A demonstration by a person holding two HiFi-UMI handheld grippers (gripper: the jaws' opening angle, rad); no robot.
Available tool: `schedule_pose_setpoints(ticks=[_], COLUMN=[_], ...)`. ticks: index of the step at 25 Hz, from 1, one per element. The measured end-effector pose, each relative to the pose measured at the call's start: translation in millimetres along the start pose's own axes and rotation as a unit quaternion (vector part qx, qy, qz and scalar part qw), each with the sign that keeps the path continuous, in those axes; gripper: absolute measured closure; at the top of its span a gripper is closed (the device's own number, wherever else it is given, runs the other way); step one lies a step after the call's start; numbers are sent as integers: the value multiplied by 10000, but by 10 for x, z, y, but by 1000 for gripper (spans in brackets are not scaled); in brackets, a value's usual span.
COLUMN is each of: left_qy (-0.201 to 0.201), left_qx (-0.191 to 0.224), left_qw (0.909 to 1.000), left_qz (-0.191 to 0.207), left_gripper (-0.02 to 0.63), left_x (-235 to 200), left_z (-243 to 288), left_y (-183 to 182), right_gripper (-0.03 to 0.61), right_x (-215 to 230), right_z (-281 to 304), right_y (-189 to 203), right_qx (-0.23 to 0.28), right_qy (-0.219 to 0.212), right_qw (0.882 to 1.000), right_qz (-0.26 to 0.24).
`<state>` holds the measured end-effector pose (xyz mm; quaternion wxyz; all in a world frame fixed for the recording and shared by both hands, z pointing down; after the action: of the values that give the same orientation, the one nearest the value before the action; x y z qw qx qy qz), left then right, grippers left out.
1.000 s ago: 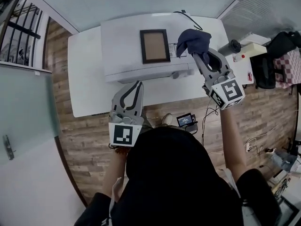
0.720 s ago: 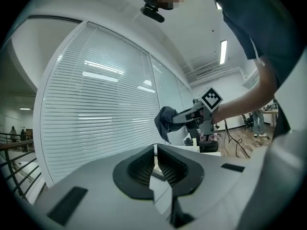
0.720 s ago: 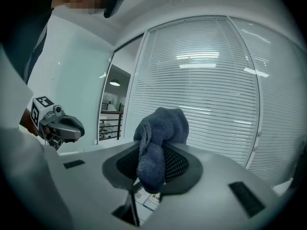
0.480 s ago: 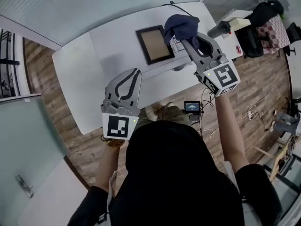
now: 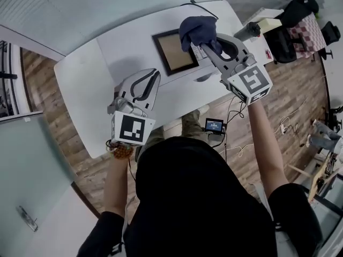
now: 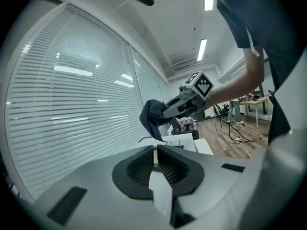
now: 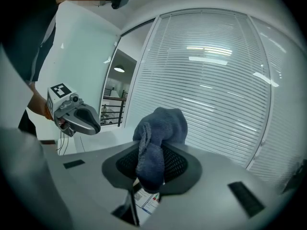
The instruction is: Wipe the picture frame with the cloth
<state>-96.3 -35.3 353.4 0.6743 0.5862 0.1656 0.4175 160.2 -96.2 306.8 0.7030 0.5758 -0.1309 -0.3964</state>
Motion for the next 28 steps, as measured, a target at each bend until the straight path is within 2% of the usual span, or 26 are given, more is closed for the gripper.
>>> schedule_pose_setpoints(ticks=[3, 6, 8, 10, 13, 16, 18, 19, 20, 23, 24, 27, 28], left_qy=[-110, 130, 395, 650, 1008, 1089, 1046, 1040, 1050, 1107, 1129, 1222, 1237], left_qx=[-253, -484, -603, -980, -1531, -1611, -1685, -1716, -1736, -1793, -1826, -1868, -1855], left_qw=[9994, 9973, 9942, 9893, 9807, 9791, 9786, 9782, 9777, 9761, 9754, 9737, 9737], left_qz=[-228, -530, -793, -862, -683, -592, -549, -542, -547, -536, -501, -455, -472], left_gripper=[600, 587, 510, 459, 414, 410, 408, 408, 408, 408, 408, 414, 414], left_x=[-53, -70, -108, -109, -13, 43, 48, 49, 54, 77, 81, 76, 71], left_z=[106, 166, 255, 342, 459, 568, 622, 649, 676, 753, 776, 802, 798], left_y=[107, 136, 151, 184, 186, 101, 69, 59, 52, 64, 84, 157, 172], right_gripper=[509, 508, 508, 506, 506, 503, 443, 418, 403, 397, 397, 404, 422], right_x=[126, 215, 261, 244, 133, -4, -69, -63, -36, 34, 17, -106, -119], right_z=[204, 412, 601, 791, 1000, 1202, 1314, 1336, 1331, 1305, 1345, 1592, 1670], right_y=[-4, 38, 26, 0, -31, 18, 41, 8, -54, -263, -286, -122, -43], right_qx=[-214, -598, -822, -1051, -1573, -2200, -2437, -2429, -2333, -1804, -1761, -2103, -2187], right_qy=[-287, -463, -724, -1068, -1556, -2205, -2573, -2686, -2772, -2956, -2986, -3043, -3058], right_qw=[9989, 9942, 9872, 9766, 9520, 9132, 8920, 8904, 8947, 9162, 9176, 9070, 9074], right_qz=[-310, -765, -1163, -1544, -2115, -2627, -2807, -2759, -2612, -2016, -1946, -2012, -1881])
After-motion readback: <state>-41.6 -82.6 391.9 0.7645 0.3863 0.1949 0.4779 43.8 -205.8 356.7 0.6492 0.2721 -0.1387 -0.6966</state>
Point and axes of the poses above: the fingertips, and each gripper's own axes: z forward along the fingers, x to its right, y out of its underside, the point moved 10 cm from there along -z, backward along the fingers
